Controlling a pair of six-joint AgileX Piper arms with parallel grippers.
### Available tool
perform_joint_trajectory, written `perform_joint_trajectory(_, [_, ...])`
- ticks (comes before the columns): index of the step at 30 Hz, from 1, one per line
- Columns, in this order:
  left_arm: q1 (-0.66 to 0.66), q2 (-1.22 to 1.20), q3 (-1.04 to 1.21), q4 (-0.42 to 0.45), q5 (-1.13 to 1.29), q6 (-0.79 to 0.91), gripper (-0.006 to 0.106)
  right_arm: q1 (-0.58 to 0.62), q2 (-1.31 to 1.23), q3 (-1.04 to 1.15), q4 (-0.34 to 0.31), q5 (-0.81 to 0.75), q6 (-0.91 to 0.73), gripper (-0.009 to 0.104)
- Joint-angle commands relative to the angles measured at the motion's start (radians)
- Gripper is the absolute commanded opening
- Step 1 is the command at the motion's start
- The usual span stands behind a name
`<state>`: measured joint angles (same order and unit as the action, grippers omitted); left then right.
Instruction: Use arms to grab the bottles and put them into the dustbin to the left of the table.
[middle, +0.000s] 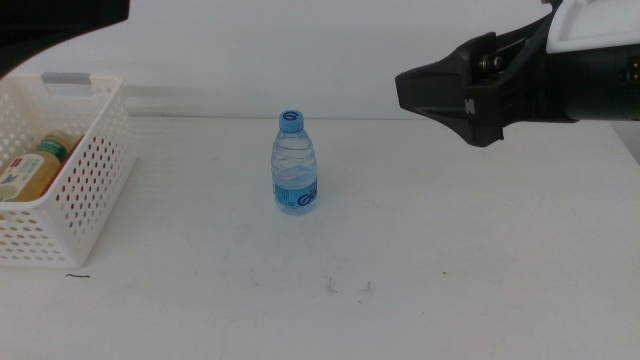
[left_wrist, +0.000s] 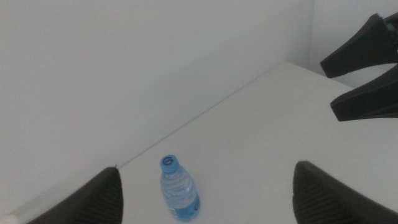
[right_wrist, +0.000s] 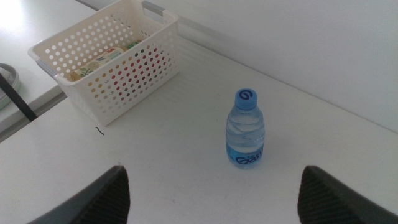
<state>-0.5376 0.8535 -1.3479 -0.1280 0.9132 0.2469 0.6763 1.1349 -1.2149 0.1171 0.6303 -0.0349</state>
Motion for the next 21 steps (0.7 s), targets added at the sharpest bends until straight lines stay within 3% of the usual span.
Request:
perform_joint_trajectory(1, [-0.007, -0.003, 0.0, 0.016, -0.022, -0.01, 0.093, 0.003, -0.003, -0.004, -0.01, 0.0, 0.001, 0.093])
perform_joint_trajectory(4, [-0.007, -0.003, 0.055, 0.042, -0.11, -0.01, 0.093, 0.003, -0.003, -0.004, -0.01, 0.0, 0.001, 0.093])
perform_joint_trajectory(7, [-0.026, -0.012, 0.27, 0.042, -0.374, -0.01, 0.093, 0.003, -0.003, -0.004, -0.01, 0.0, 0.001, 0.093])
perform_joint_trajectory(13, [-0.086, 0.057, 0.907, 0.03, -1.402, -0.077, 0.093, 0.003, -0.003, -0.004, -0.003, 0.0, 0.001, 0.093])
perform_joint_trajectory(16, [-0.091, 0.17, 1.109, 0.028, -1.803, -0.165, 0.093, 0.003, -0.003, -0.004, -0.003, 0.0, 0.001, 0.093])
perform_joint_trajectory(21, [-0.091, 0.333, 1.201, 0.022, -1.933, -0.236, 0.093, 0.003, -0.003, -0.004, -0.003, 0.0, 0.001, 0.093])
